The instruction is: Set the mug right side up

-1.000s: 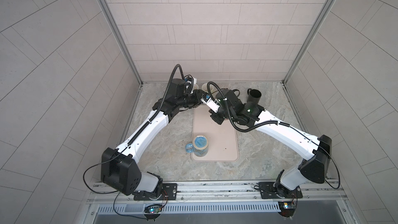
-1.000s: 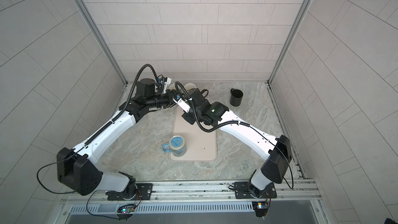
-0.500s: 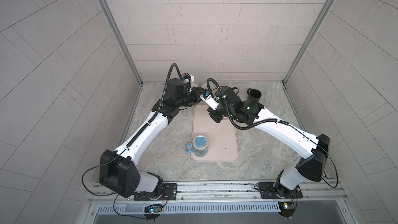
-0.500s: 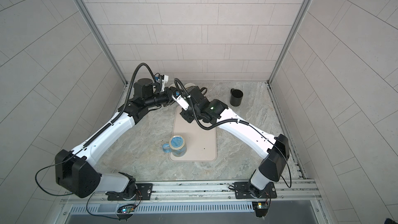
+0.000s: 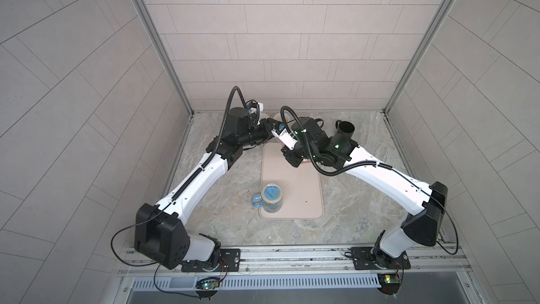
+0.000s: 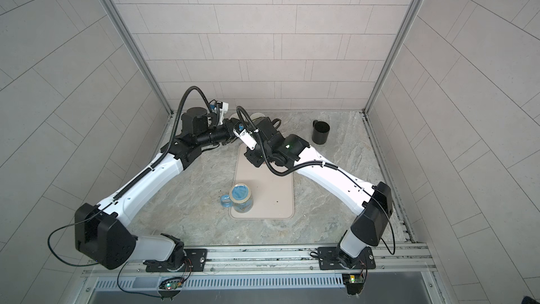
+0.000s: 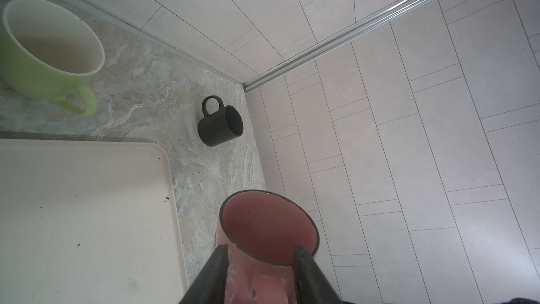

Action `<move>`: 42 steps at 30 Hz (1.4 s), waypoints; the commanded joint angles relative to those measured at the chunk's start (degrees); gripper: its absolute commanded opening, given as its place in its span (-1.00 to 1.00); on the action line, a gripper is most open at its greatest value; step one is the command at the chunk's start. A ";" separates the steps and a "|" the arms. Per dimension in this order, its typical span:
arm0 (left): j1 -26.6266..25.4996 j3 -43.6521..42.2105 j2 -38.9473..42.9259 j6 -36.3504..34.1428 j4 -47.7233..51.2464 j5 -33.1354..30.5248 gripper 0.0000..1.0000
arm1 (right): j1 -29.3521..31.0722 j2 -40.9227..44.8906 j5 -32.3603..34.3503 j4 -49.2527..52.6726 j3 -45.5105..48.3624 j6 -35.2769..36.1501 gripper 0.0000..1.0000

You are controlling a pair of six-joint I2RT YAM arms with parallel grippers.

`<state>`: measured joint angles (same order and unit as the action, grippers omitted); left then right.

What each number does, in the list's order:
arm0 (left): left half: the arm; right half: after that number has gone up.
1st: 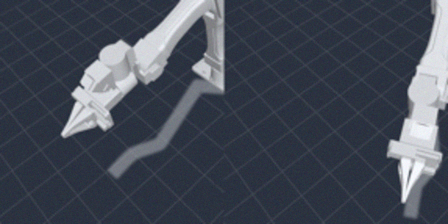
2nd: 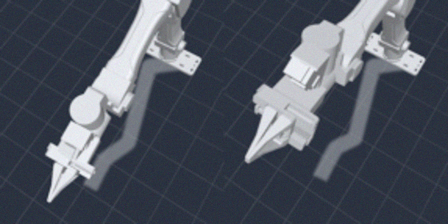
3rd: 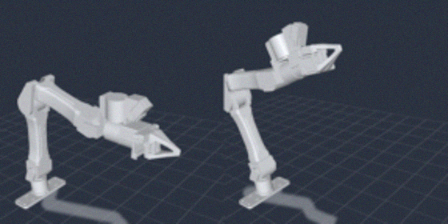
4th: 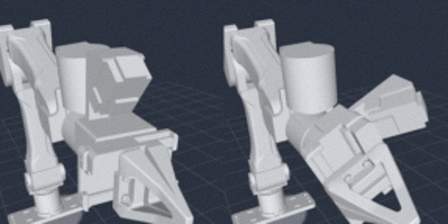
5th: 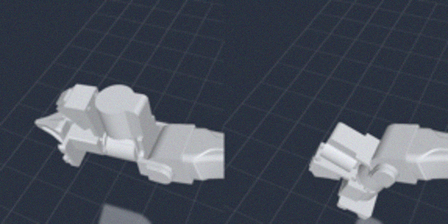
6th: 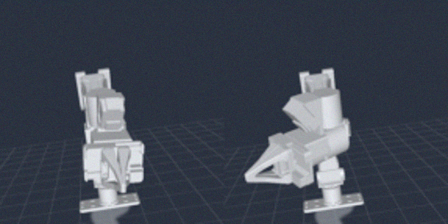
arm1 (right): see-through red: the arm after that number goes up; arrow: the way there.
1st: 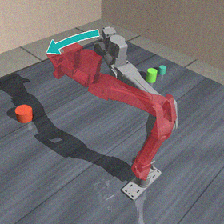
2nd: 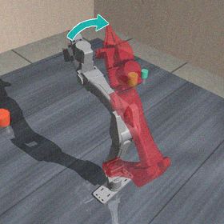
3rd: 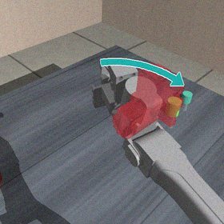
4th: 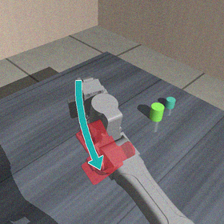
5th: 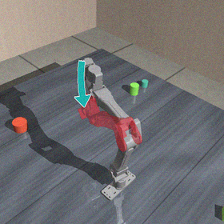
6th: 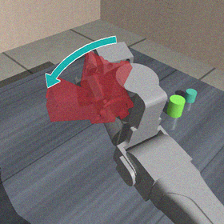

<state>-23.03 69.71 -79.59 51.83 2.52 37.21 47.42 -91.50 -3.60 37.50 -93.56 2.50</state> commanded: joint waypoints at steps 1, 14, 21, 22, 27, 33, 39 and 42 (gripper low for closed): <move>-1.67 -0.81 0.14 -3.05 3.01 4.01 -0.14 | 0.19 3.00 -0.32 -15.17 -1.22 1.19 -1.00; 1.58 1.13 -0.51 -4.06 4.75 3.33 -0.14 | -0.57 5.72 -1.14 -15.05 2.08 1.25 -1.00; 1.48 -0.26 0.35 0.08 -1.07 4.46 -0.14 | -0.57 3.76 -2.47 -15.69 1.37 0.57 -1.00; 1.45 -0.50 0.85 0.18 -1.29 4.24 -0.14 | -0.57 3.31 -2.39 -15.71 1.21 0.59 -1.00; 1.49 -1.54 2.75 0.46 -1.25 3.77 -0.13 | -0.90 2.47 -1.33 -15.61 0.18 0.57 -1.00; 1.49 -2.99 3.88 1.82 -2.90 3.83 -0.13 | -1.61 1.73 -1.78 -14.86 -1.17 0.49 -1.00; 1.23 -3.15 3.83 2.91 -4.48 5.05 -0.13 | -1.72 1.07 -2.66 -14.92 -1.26 0.25 -1.00; 0.71 -3.17 3.66 3.01 -4.81 5.67 -0.13 | -1.76 0.67 -2.86 -14.96 -1.73 0.09 -1.00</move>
<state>-21.50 67.00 -76.97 54.35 0.01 40.80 45.93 -91.53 -6.59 27.86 -91.53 2.37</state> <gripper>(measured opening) 0.437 0.069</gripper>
